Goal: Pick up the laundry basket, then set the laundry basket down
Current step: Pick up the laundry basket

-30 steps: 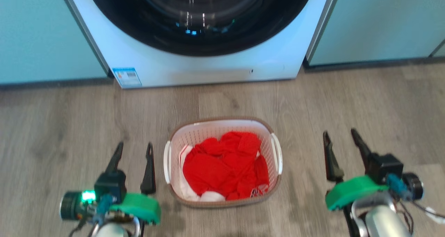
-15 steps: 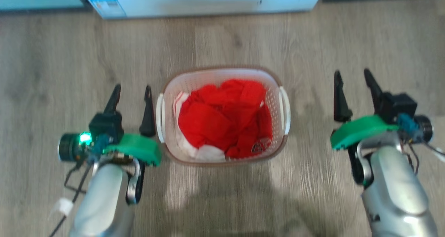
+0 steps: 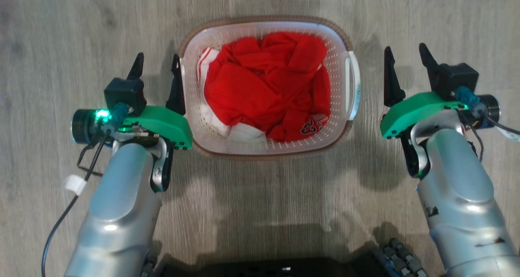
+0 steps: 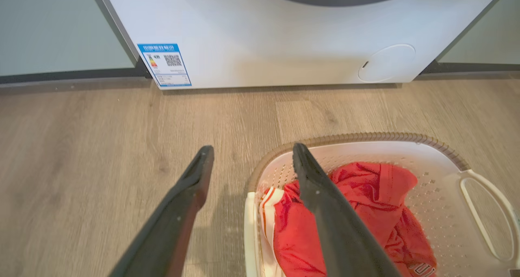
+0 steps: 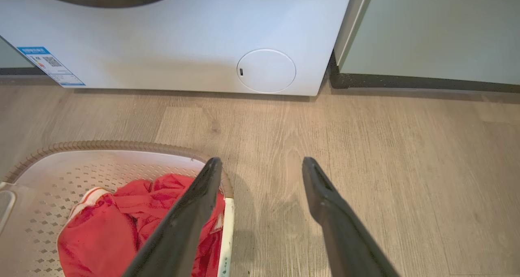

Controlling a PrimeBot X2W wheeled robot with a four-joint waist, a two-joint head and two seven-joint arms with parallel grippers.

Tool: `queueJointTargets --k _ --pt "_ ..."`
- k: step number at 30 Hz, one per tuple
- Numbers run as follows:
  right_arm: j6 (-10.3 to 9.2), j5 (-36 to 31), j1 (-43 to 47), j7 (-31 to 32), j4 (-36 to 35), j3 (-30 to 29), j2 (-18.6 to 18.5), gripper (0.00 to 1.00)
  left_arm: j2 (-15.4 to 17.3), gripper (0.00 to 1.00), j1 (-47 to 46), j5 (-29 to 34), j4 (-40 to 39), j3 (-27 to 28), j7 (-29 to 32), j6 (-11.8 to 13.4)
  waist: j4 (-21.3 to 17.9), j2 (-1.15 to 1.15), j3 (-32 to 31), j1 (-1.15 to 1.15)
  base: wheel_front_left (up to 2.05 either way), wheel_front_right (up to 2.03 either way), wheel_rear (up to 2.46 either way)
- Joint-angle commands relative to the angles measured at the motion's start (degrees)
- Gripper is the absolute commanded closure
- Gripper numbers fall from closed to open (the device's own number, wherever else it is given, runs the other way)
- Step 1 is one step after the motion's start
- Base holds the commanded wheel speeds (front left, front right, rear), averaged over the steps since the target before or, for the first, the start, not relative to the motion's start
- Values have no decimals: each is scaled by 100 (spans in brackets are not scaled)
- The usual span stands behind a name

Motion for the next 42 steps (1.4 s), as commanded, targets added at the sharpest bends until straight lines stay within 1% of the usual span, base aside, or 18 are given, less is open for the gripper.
queueJointTargets --k 1,9,15,19,24,33,42 --pt "8 27 -9 -70 -5 158 -7 0 81 0 -54 -46 -22 109 -54 25 36 0 227 -1 0 0 0" --pt "8 137 -260 -70 552 360 -7 0 81 0 -395 -277 738 -115 -54 -84 97 0 583 -1 0 0 0" --pt "8 223 -418 -70 862 454 -7 0 81 0 -691 -447 1308 -383 -54 -238 147 0 834 -1 0 0 0" --pt "8 254 -550 -70 1008 498 -7 0 81 0 -914 -557 1668 -570 -54 -287 167 0 1011 -1 0 0 0" --pt "8 262 -727 -70 1304 552 -7 0 81 0 -1167 -784 2092 -801 -54 -302 200 0 1186 -1 0 0 0" --pt "8 366 -937 -70 1665 718 -7 0 81 0 -1423 -1130 2463 -1182 -54 -302 257 0 1367 -1 0 0 0" --pt "8 502 -1077 -70 1915 920 -7 0 81 0 -1665 -1536 2663 -1562 -54 -236 294 0 1515 -1 0 0 0"
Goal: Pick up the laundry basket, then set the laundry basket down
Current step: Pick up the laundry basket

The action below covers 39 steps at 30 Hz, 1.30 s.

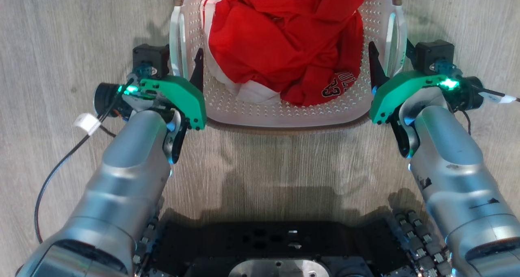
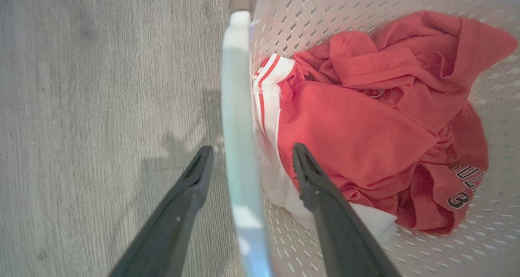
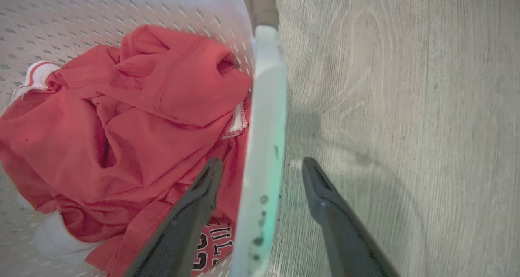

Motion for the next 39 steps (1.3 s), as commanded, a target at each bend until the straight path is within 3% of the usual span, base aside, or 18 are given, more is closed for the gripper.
queueJointTargets --k 1,13,14,15,16,17,18,19,39 --pt "8 50 152 -70 -2 142 93 0 127 0 59 -65 -3 19 -54 78 9 0 35 0 0 0 0" --pt "8 155 0 -70 196 221 93 0 127 0 -167 -420 129 -361 -54 144 60 0 158 0 0 0 0" --pt "8 161 -14 -70 216 223 93 11 127 0 -179 -441 120 -386 -54 151 65 0 164 0 0 0 0" --pt "8 161 -27 -70 243 230 93 37 127 24 -187 -458 120 -414 -54 153 69 0 168 0 0 0 0" --pt "8 154 -43 -70 293 236 93 56 127 56 -192 -476 124 -444 -54 146 71 0 169 0 0 0 0" --pt "8 150 -62 -70 333 240 93 72 127 70 -197 -496 125 -473 -54 143 74 0 170 0 0 0 0" --pt "8 142 -84 -70 357 232 93 100 127 85 -204 -514 124 -499 -54 147 77 0 172 0 0 0 0" --pt "8 129 -99 -70 390 221 93 100 127 100 -212 -531 119 -519 -54 153 81 0 171 0 0 0 0" --pt "8 340 -68 -70 656 423 93 100 127 100 -130 -683 170 -672 -54 219 47 0 -113 0 0 0 0"
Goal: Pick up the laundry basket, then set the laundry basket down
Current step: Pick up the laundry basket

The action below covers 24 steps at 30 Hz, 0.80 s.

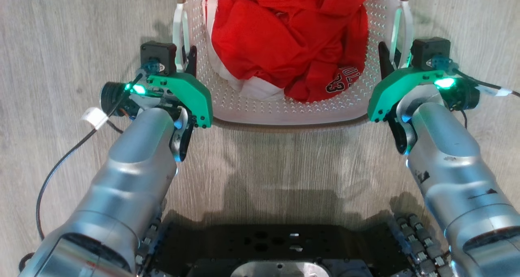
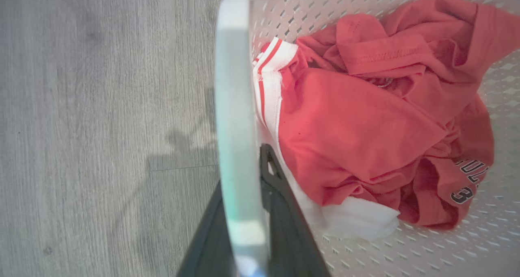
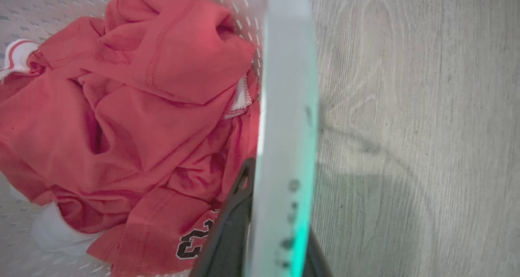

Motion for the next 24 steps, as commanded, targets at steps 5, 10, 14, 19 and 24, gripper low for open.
queueJointTargets --k 5,10,14,19,24 --pt "7 150 371 -30 71 284 73 100 160 100 263 -65 93 2 -55 -1 -67 0 -311 0 0 0 0" --pt "7 416 507 -30 264 513 73 100 160 100 472 -165 233 -92 -55 -24 -132 0 -699 0 0 0 0" --pt "7 714 666 -31 485 754 73 100 160 100 689 -290 367 -198 -55 -55 -180 0 -1087 0 0 0 0" --pt "7 1212 905 100 822 1173 73 100 160 100 1005 -534 616 -445 -16 -147 -226 0 -1638 0 0 0 0" --pt "7 1675 1162 417 964 1587 73 100 160 100 1290 -820 774 -749 269 -213 -269 0 -2181 0 0 0 0"
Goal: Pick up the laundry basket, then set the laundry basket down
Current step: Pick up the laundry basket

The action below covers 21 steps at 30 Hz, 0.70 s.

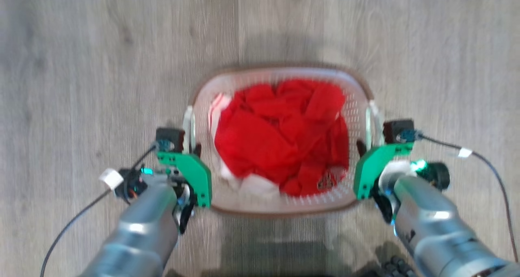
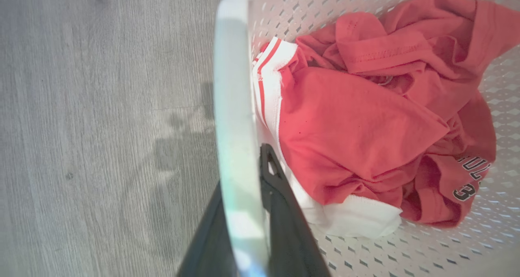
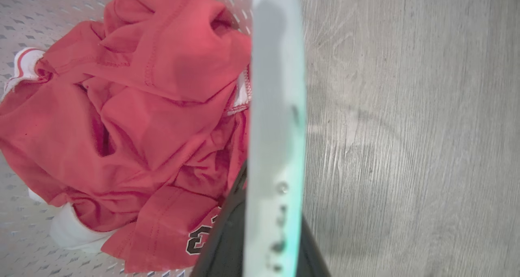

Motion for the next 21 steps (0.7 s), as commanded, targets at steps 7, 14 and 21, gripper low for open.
queueJointTargets --k 7,14,21 --pt "7 583 586 501 144 616 -22 100 192 100 525 -384 72 -341 378 -23 -88 -1 -1079 1 0 0 0" --pt "7 917 832 842 227 930 -22 100 192 100 846 -647 111 -586 678 -12 -128 -1 -1679 1 0 0 0" --pt "7 1232 1094 1127 279 1249 -22 100 192 100 1118 -888 180 -797 973 -36 -156 -1 -2302 1 0 0 0"
